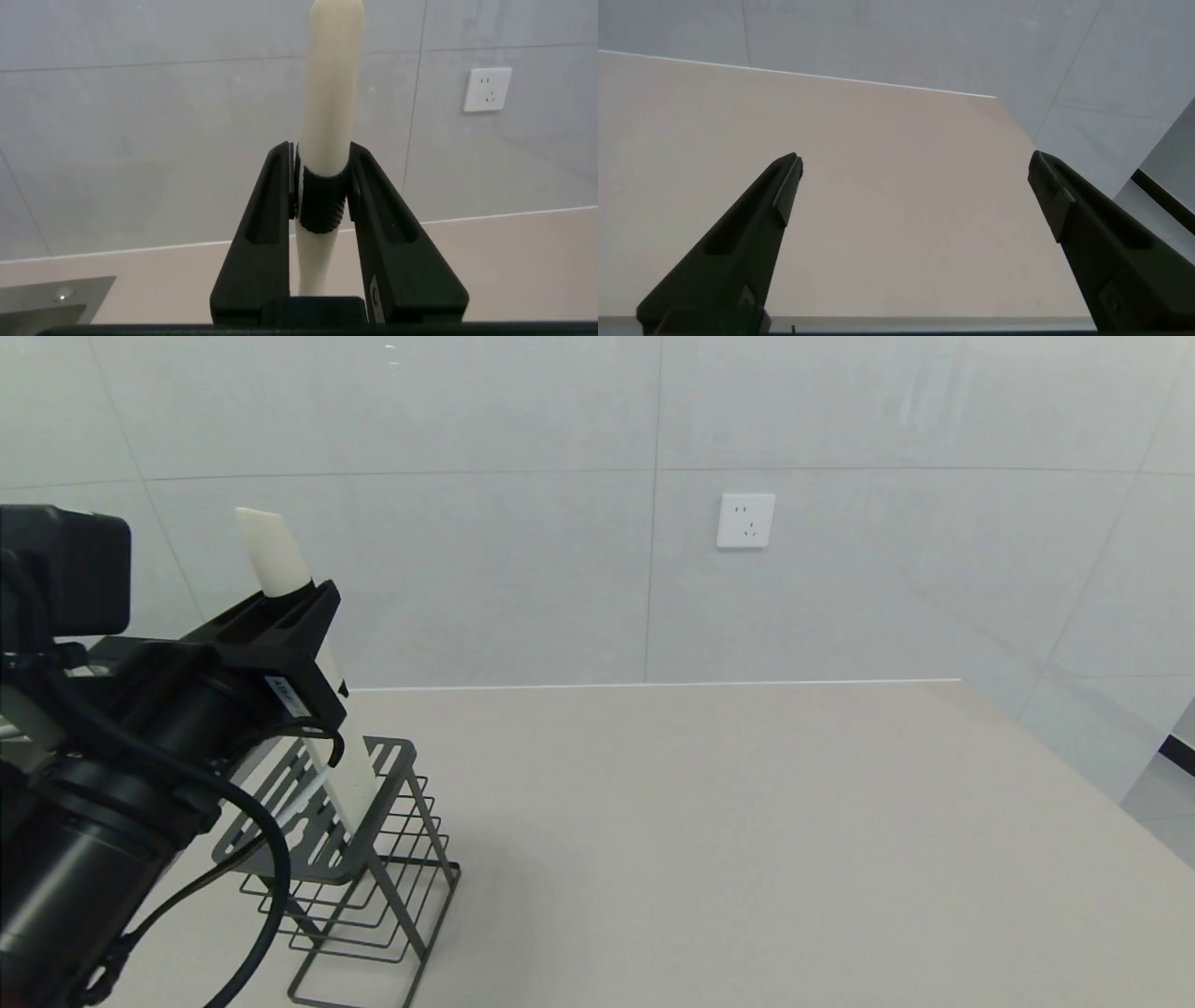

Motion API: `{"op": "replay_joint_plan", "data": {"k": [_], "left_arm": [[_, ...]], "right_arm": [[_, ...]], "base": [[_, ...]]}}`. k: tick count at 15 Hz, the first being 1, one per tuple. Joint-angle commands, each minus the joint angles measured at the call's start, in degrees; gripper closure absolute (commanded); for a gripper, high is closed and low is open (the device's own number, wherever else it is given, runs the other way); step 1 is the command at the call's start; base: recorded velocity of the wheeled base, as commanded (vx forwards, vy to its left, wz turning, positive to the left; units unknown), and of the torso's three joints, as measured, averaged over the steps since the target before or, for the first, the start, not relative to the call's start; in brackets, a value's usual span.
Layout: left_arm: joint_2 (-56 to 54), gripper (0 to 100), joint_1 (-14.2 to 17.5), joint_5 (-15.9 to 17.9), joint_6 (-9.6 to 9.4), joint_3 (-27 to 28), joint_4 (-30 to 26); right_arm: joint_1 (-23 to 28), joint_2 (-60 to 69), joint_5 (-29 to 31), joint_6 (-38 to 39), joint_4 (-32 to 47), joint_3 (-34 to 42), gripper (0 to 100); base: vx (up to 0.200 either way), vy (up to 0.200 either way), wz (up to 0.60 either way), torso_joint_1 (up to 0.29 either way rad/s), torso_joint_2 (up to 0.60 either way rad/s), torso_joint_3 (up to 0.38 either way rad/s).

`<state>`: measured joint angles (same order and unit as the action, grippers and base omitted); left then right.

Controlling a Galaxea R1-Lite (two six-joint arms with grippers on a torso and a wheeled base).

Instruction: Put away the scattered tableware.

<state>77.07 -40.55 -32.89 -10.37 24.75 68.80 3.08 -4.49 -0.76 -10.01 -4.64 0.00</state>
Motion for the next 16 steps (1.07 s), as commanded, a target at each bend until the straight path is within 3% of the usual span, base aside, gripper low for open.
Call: {"op": "replay_joint_plan", "data": {"k": [1, 4, 5, 6, 11, 12, 16], "left_arm": [[0.1, 100, 0.5, 0.7, 1.06, -1.9, -0.3], [1.2, 100, 2.0, 3.8, 5.80, -2.2, -1.6], [1.4, 100, 2.4, 4.8, 6.42, -2.2, -1.7], [2.0, 100, 4.1, 7.9, 7.91, -2.9, -2.4], [3.3, 100, 4.3, 8.6, 8.00, -4.6, -2.6], [3.3, 0, 4.3, 8.6, 7.91, -5.5, -2.5], [3.1, 0, 4.7, 8.6, 7.74, -5.7, -2.4]], "right_arm": [[0.0, -0.1, 0.0, 0.0, 0.0, 0.0, 0], [0.0, -0.1, 0.1, 0.0, 0.0, 0.0, 0], [0.0, -0.1, 0.0, 0.0, 0.0, 0.0, 0], [0.0, -0.1, 0.0, 0.0, 0.0, 0.0, 0], [0.0, -0.1, 0.0, 0.0, 0.0, 0.0, 0], [0.0, -0.1, 0.0, 0.0, 0.0, 0.0, 0], [0.0, -0.1, 0.0, 0.0, -0.1, 0.0, 0]], "base": [[0.000, 0.000, 0.00, 0.000, 0.00, 0.000], [0.000, 0.000, 0.00, 0.000, 0.00, 0.000], [0.000, 0.000, 0.00, 0.000, 0.00, 0.000], [0.000, 0.000, 0.00, 0.000, 0.00, 0.000], [0.000, 0.000, 0.00, 0.000, 0.00, 0.000], [0.000, 0.000, 0.00, 0.000, 0.00, 0.000], [0.000, 0.000, 0.00, 0.000, 0.00, 0.000]]}}
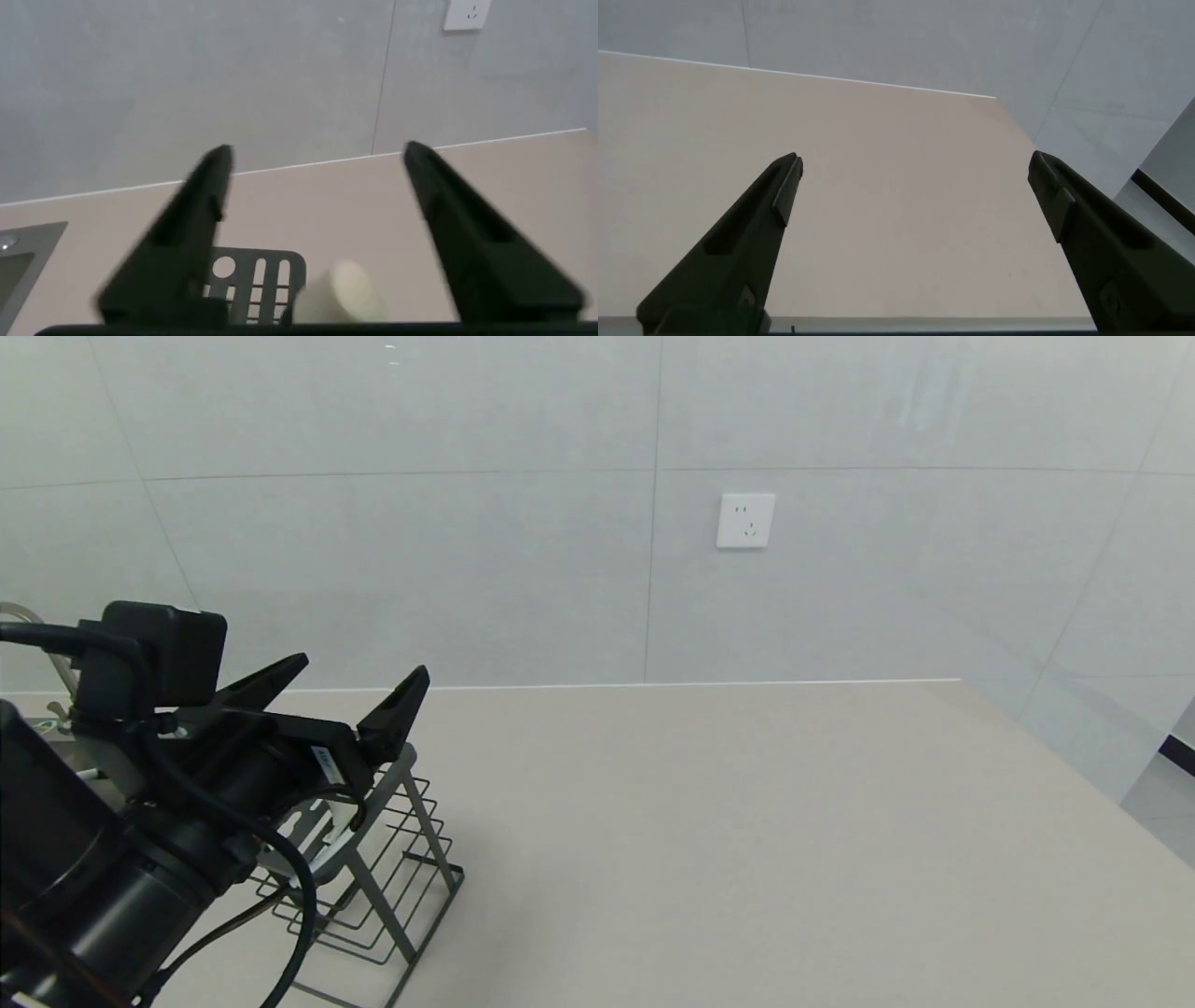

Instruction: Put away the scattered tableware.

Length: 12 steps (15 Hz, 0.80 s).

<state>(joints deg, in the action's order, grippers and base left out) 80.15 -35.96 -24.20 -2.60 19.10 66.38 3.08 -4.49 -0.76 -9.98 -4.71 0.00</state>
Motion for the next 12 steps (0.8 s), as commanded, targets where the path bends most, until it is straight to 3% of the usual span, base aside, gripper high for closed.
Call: {"op": "replay_joint_plan", "data": {"k": [1, 7, 10, 12], "left_arm": [[-0.2, 0, 0.1, -0.1, -0.04, 0.0, 0.1], [-5.0, 0, 0.8, -0.1, -0.13, -1.1, -0.2], [-11.4, 0, 1.1, -0.5, -0.22, -10.8, -0.8], [-15.4, 0, 1.1, -0.6, -0.30, -12.4, -1.5]], "right_arm": [[0.0, -0.1, 0.0, 0.0, 0.0, 0.0, 0], [0.0, -0.1, 0.0, 0.1, 0.0, 0.0, 0], [0.0, -0.1, 0.0, 0.1, 0.0, 0.0, 0], [0.0, -0.1, 0.0, 0.1, 0.0, 0.0, 0]], "base": [[0.000, 0.000, 0.00, 0.000, 0.00, 0.000], [0.000, 0.000, 0.00, 0.000, 0.00, 0.000], [0.000, 0.000, 0.00, 0.000, 0.00, 0.000], [0.000, 0.000, 0.00, 0.000, 0.00, 0.000]]}}
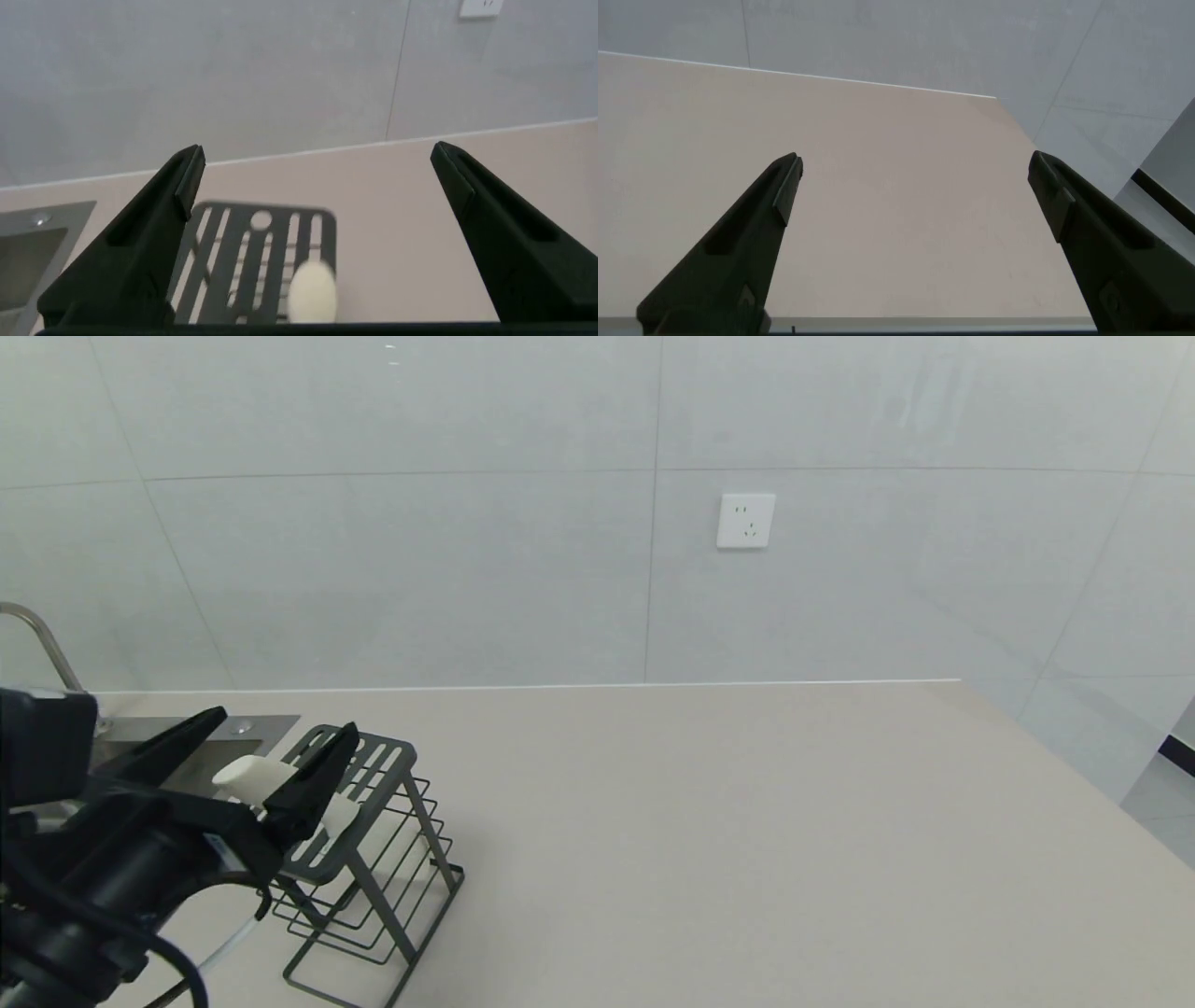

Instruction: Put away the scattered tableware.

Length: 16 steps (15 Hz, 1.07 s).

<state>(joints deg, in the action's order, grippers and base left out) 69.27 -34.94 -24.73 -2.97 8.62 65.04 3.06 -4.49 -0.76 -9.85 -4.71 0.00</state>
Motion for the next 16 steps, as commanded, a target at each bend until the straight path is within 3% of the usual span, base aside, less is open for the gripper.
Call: {"op": "replay_joint_plan", "data": {"k": [1, 2, 3, 5, 6, 8, 9, 10, 11, 15, 16], "left_arm": [[-8.3, 0, 0.1, -0.2, -1.24, -3.7, -0.2], [-10.1, 0, 0.4, -0.2, -1.95, -5.1, -0.3], [-15.0, 0, 0.4, -0.8, -4.50, -8.6, -1.2], [-21.2, 0, 0.4, -2.9, -4.67, -8.6, -6.8], [-27.5, 0, 0.4, -4.4, -5.99, -8.5, -12.2], [-38.2, 0, 0.5, -4.6, -15.92, -4.7, -22.9], [-39.5, 0, 0.5, -4.6, -20.05, -2.5, -25.1], [-40.4, 0, 0.4, -4.6, -26.12, 1.3, -26.2], [-40.4, 0, 0.3, -4.6, -27.61, 2.8, -26.2], [-40.4, 0, 1.8, -5.1, -27.08, 7.2, -28.7], [-41.1, 0, 5.5, -5.1, -23.04, 11.6, -38.6]], "right_arm": [[0.0, -0.1, 0.0, 0.0, 0.0, 0.0, 0], [0.0, -0.1, 0.0, 0.0, 0.0, 0.0, 0], [0.0, -0.1, 0.0, 0.0, 0.0, 0.0, 0], [0.0, -0.1, 0.0, 0.0, 0.0, 0.0, 0], [0.0, -0.1, 0.0, 0.0, 0.0, 0.0, 0], [0.0, -0.1, 0.0, 0.0, 0.1, 0.0, 0], [0.0, 0.0, 0.0, 0.0, 0.1, 0.0, 0], [0.0, -0.1, -0.9, 0.0, 0.1, 0.0, 0], [0.0, -0.1, -1.6, 0.4, 0.1, 0.0, 0], [0.0, -0.1, -3.6, 1.4, 0.4, 0.0, 0], [0.0, -0.1, -3.8, 1.4, 0.4, 0.0, 0]], "base": [[0.000, 0.000, 0.00, 0.000, 0.00, 0.000], [0.000, 0.000, 0.00, 0.000, 0.00, 0.000], [0.000, 0.000, 0.00, 0.000, 0.00, 0.000], [0.000, 0.000, 0.00, 0.000, 0.00, 0.000], [0.000, 0.000, 0.00, 0.000, 0.00, 0.000], [0.000, 0.000, 0.00, 0.000, 0.00, 0.000], [0.000, 0.000, 0.00, 0.000, 0.00, 0.000], [0.000, 0.000, 0.00, 0.000, 0.00, 0.000], [0.000, 0.000, 0.00, 0.000, 0.00, 0.000], [0.000, 0.000, 0.00, 0.000, 0.00, 0.000], [0.000, 0.000, 0.00, 0.000, 0.00, 0.000]]}}
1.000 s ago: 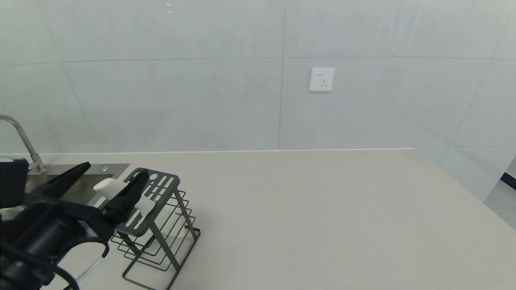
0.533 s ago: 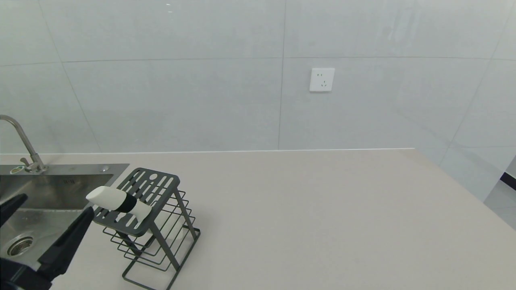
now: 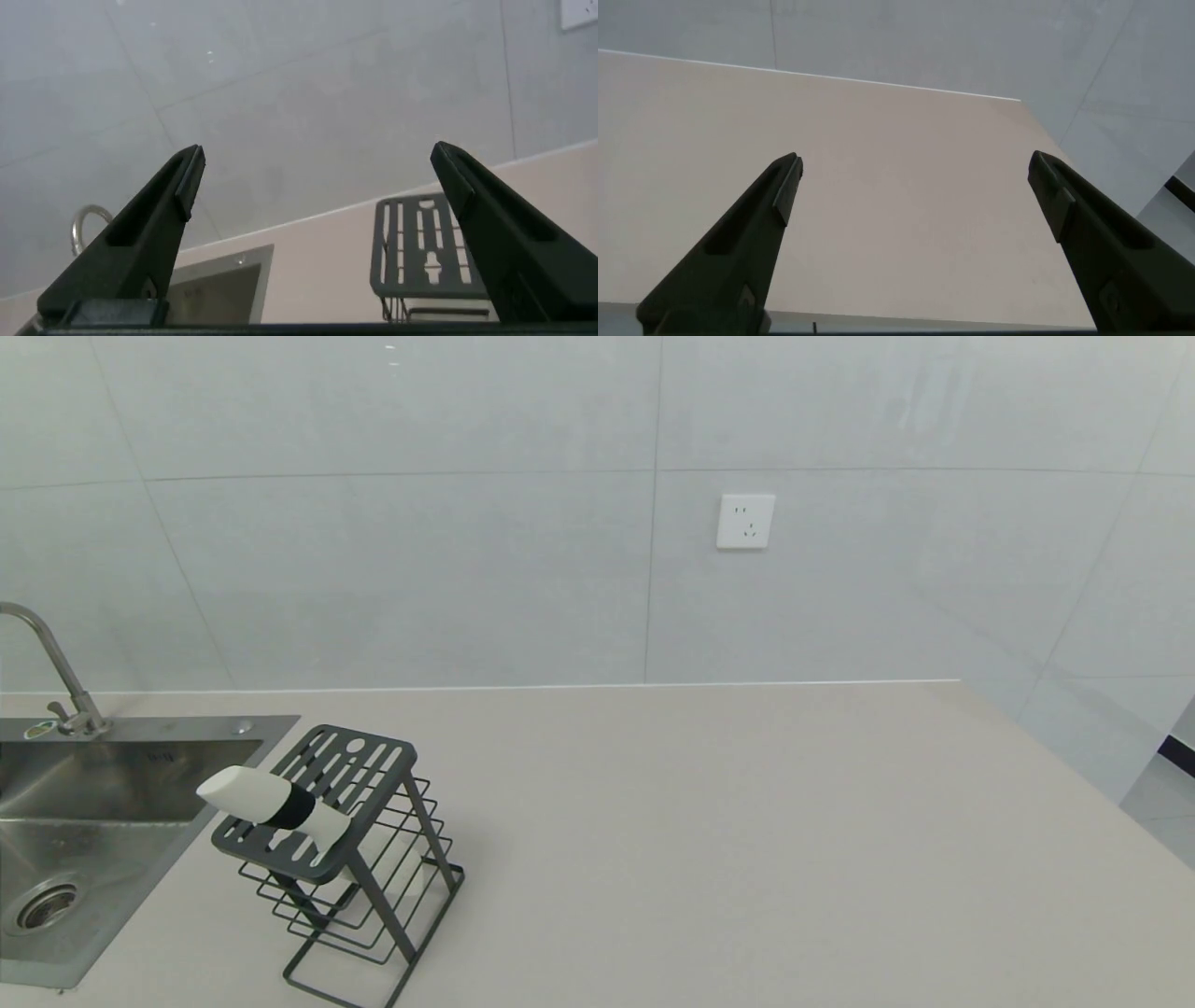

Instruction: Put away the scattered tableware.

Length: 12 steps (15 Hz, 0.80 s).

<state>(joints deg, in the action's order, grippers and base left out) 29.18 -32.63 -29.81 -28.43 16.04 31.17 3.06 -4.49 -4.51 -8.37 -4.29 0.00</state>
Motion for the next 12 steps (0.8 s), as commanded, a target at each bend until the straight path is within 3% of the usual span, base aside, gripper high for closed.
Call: {"op": "replay_joint_plan", "data": {"k": [1, 2, 3, 4, 5, 6, 7, 9, 10, 11, 12], "left_arm": [[-5.0, 0, 6.7, -0.1, 7.33, 4.8, -14.4], [-7.3, 0, 7.8, 0.0, 8.57, 5.0, -18.1], [-16.4, 0, 12.7, 0.1, 9.80, 8.1, -36.3], [-19.1, 0, 16.2, 0.5, 11.29, 13.6, -48.8], [-19.3, 0, 19.7, 0.5, 15.33, 17.0, -57.3], [-19.3, 0, 23.0, 0.8, 19.29, 17.4, -61.2], [-20.0, 0, 23.8, 3.6, 23.51, 15.8, -61.8], [-23.7, 0, 25.1, 4.7, 29.40, 11.6, -61.7], [-23.6, 0, 25.2, 5.0, 35.90, 8.6, -59.3], [-23.6, 0, 25.2, 7.9, 41.61, 2.2, -53.8], [-23.6, 0, 25.2, 10.2, 43.19, -4.4, -48.0]], "right_arm": [[0.0, -0.1, -0.1, -0.1, 0.0, 0.0, 0], [0.0, -0.1, -0.1, 0.0, 0.0, 0.0, 0], [0.0, -0.1, -0.1, 0.0, 0.1, 0.0, 0], [0.0, 0.0, -0.1, 0.0, 0.2, 0.0, 0], [0.0, 0.0, -0.1, 0.1, 0.1, 0.0, 0], [0.0, 0.0, -0.1, 0.1, 0.1, 0.0, 0], [0.0, 0.0, -0.1, 0.1, 0.1, 0.0, 0], [0.0, 0.0, -0.1, 0.1, 0.1, 0.0, 0], [0.0, 0.0, -0.1, 0.1, 0.1, 0.0, 0], [0.0, -0.1, -0.1, 0.2, -0.1, 0.0, 0], [0.0, -0.1, -0.9, 0.7, -0.1, 0.0, 0]], "base": [[0.000, 0.000, 0.00, 0.000, 0.00, 0.000], [0.000, 0.000, 0.00, 0.000, 0.00, 0.000], [0.000, 0.000, 0.00, 0.000, 0.00, 0.000], [0.000, 0.000, 0.00, 0.000, 0.00, 0.000], [0.000, 0.000, 0.00, 0.000, 0.00, 0.000], [0.000, 0.000, 0.00, 0.000, 0.00, 0.000], [0.000, 0.000, 0.00, 0.000, 0.00, 0.000], [0.000, 0.000, 0.00, 0.000, 0.00, 0.000], [0.000, 0.000, 0.00, 0.000, 0.00, 0.000], [0.000, 0.000, 0.00, 0.000, 0.00, 0.000], [0.000, 0.000, 0.00, 0.000, 0.00, 0.000]]}}
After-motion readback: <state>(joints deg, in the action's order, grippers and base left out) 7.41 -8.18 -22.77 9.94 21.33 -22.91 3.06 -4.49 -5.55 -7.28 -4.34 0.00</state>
